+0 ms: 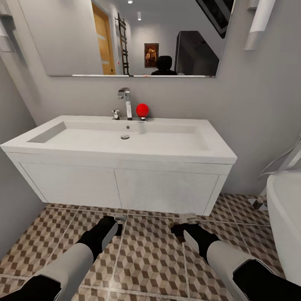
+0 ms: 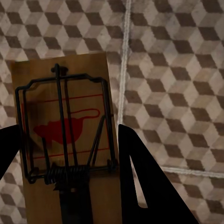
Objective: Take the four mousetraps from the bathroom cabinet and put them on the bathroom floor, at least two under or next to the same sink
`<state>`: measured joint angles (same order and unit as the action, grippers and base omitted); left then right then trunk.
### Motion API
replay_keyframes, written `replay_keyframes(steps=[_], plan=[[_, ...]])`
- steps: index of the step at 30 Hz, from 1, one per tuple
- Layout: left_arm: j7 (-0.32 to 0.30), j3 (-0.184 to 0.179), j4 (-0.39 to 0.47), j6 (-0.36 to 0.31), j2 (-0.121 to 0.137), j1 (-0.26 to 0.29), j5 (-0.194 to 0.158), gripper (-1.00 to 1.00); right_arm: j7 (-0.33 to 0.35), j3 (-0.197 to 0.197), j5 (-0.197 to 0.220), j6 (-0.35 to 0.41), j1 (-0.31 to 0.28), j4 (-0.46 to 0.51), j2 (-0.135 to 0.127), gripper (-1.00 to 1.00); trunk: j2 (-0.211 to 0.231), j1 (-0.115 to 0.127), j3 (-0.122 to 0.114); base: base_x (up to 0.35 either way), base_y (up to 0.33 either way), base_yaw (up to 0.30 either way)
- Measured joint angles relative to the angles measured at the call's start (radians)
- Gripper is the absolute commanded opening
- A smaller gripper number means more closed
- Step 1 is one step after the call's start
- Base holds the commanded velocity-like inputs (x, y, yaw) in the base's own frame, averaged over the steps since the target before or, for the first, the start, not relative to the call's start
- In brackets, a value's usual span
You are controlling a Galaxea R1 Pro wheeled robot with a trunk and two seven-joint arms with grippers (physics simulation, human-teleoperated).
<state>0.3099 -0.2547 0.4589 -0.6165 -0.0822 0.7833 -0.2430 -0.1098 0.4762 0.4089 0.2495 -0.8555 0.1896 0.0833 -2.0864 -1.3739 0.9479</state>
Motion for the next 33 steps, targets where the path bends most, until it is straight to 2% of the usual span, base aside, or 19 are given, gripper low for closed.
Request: replay_keyframes(steps=[33], plan=[[-0.001, 0.0, -0.008, 0.003, 0.002, 0.0, 0.0, -1.0, 0.0, 0.003, -0.003, 0.0, 0.0, 0.0, 0.003, -1.0, -0.231, -0.127, 0.103, 0.0, 0.0, 0.0]])
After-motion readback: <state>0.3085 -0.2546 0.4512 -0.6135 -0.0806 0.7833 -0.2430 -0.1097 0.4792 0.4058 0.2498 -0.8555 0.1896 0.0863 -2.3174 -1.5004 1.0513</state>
